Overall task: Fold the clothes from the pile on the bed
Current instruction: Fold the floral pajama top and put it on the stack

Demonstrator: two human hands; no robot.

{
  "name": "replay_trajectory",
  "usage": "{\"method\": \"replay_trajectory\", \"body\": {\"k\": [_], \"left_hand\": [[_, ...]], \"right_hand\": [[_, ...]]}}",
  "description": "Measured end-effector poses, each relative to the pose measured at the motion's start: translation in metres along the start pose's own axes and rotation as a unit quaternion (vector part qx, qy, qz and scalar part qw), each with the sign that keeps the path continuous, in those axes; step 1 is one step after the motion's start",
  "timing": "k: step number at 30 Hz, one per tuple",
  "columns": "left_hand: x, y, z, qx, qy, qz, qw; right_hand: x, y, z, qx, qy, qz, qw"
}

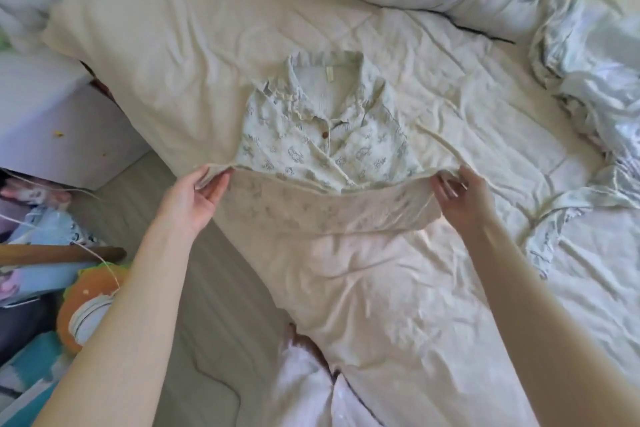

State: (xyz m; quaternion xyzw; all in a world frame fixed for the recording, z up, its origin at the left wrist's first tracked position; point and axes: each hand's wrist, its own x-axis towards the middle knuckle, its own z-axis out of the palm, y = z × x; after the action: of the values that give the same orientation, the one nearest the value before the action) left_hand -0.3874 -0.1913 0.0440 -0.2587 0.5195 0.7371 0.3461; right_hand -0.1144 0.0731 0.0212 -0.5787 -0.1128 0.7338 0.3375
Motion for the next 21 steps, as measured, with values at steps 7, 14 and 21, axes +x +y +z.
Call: {"method": "replay_trajectory", "body": {"k": [7,14,21], "left_hand": [[0.129,0.064,0.112,-0.025,-0.018,0.031,0.999],[0.198,0.032,0.106,0.167,0.037,0.060,0.983],[0.156,-0.068,-0.014,0.331,0.220,0.059,0.916]], "right_hand": [[0.111,-0.045,0.151,0.003,-0.059,-0.022,0.998],[0.157,-0.019,0.173,-0.090,-0.036,-0.016,0.995],[0.112,0.065,0.031,-0.294,0.193,-0.020,0.936]]}}
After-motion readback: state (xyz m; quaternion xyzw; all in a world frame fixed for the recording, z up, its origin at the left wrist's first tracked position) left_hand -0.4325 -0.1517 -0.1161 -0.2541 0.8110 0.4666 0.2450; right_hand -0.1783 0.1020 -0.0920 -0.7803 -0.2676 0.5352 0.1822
